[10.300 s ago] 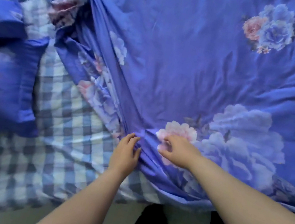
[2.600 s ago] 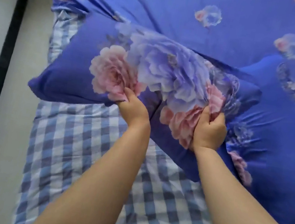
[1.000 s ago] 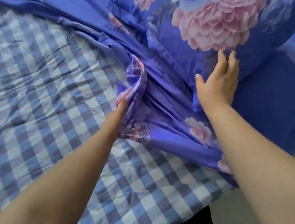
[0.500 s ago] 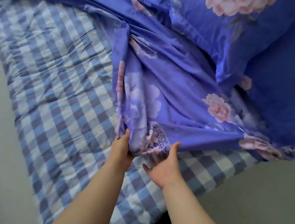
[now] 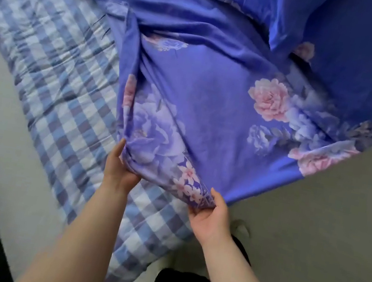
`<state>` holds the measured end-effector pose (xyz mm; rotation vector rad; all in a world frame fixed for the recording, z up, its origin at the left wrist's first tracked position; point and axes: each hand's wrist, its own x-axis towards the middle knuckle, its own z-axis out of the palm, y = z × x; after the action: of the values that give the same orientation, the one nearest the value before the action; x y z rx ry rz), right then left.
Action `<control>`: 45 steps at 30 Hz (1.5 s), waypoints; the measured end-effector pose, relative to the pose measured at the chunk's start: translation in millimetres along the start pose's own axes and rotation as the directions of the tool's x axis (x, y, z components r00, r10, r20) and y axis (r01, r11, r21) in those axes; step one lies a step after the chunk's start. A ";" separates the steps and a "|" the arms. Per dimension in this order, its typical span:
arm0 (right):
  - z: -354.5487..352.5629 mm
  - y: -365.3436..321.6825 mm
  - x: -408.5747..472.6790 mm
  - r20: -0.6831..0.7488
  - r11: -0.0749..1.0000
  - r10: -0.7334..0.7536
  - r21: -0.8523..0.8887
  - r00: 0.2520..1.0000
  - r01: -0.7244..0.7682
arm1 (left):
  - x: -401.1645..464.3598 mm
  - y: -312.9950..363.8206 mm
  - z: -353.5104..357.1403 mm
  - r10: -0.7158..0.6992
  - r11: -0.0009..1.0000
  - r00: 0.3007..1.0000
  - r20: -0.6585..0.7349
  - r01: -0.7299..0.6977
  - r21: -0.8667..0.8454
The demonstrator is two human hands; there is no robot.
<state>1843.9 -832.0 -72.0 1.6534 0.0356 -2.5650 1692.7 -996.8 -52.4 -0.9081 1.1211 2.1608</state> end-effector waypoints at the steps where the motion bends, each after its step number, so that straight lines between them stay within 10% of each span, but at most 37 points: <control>1: -9.4 6.8 -1.1 -0.006 1.000 -0.022 -0.023 1.000 0.022 | 0.3 3.8 -3.9 -0.027 0.997 0.998 0.058 0.023 0.073; 14: -75.8 158.9 -12.4 -0.109 0.908 -0.353 -0.278 0.929 0.312 | -76.7 -47.7 -152.2 -0.101 0.860 0.992 -0.074 0.125 0.495; 22: -120.4 218.7 -40.0 -0.043 0.972 -0.204 -0.132 0.978 0.196 | -133.7 -62.8 -160.0 -0.442 0.697 0.897 -0.003 0.346 0.629; 29: -177.8 230.8 -37.8 -0.194 0.955 -0.287 -0.136 0.938 0.264 | -102.5 -31.0 -171.5 -0.237 0.950 0.959 0.156 0.195 0.246; 37: -240.9 237.4 -50.2 -0.290 0.953 -0.266 -0.221 0.920 0.206 | -144.7 -12.0 -212.8 -0.180 0.851 0.979 0.097 0.106 0.514; 45: -262.3 286.2 -56.8 -0.260 0.959 -0.191 -0.257 0.946 0.122 | -173.9 -36.4 -289.8 -0.017 0.870 0.963 -0.268 0.146 0.471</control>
<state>2130.4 -1095.5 -120.6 1.9717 0.4954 -2.2894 1919.7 -1249.6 -61.4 -0.9868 1.6275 1.5978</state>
